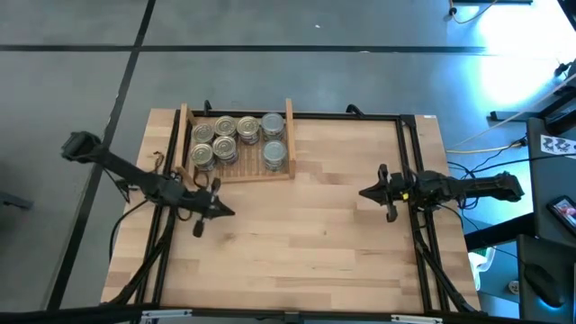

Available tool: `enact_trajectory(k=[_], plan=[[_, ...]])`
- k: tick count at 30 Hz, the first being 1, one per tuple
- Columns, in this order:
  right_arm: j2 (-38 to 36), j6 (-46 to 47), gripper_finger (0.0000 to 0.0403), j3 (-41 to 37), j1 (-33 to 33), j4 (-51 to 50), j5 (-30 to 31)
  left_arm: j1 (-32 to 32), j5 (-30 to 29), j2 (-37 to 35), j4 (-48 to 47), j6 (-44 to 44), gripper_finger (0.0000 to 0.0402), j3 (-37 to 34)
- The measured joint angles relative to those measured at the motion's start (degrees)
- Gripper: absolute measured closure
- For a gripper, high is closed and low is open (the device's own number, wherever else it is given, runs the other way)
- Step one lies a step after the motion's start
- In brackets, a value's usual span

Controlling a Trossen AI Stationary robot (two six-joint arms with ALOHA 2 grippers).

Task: Stack canned seafood by type on shelf
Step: Return to Home Position

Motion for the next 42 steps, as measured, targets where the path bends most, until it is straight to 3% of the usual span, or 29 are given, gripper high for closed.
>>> enact_trajectory(k=[2, 5, 13, 17, 23, 28, 42], plan=[[-0.37, -0.03, 0.0393, 0.0, 0.0, -0.24, -0.48, 3.3, 9.08, -3.36, -0.32, 1.62, 0.04, 0.12], [-0.21, -0.02, 0.0393, 0.0, 0.0, -0.32, -0.46, 8.51, 16.06, -9.19, -6.08, 2.01, 0.04, 0.1], [-0.17, 0.05, 0.0393, -0.02, 0.0, -0.54, -0.51, 20.8, 16.5, -28.08, -22.36, 2.23, 0.04, 0.08], [-0.17, 0.11, 0.0393, -0.04, 0.0, -0.59, -0.52, 25.24, 13.87, -37.55, -26.49, 1.06, 0.04, 0.1], [-0.15, 0.13, 0.0393, -0.11, 0.0, 0.23, -0.35, 28.78, 11.77, -37.4, -26.94, -0.45, 0.04, 0.08], [-0.17, 0.13, 0.0393, -0.11, 0.0, 0.68, -0.18, 28.8, 12.05, -36.95, -26.82, 3.95, 0.04, 0.08], [-0.17, 0.13, 0.0393, -0.11, 0.0, 0.55, -0.19, 28.8, 12.12, -36.96, -26.72, 3.16, 0.04, 0.08]])
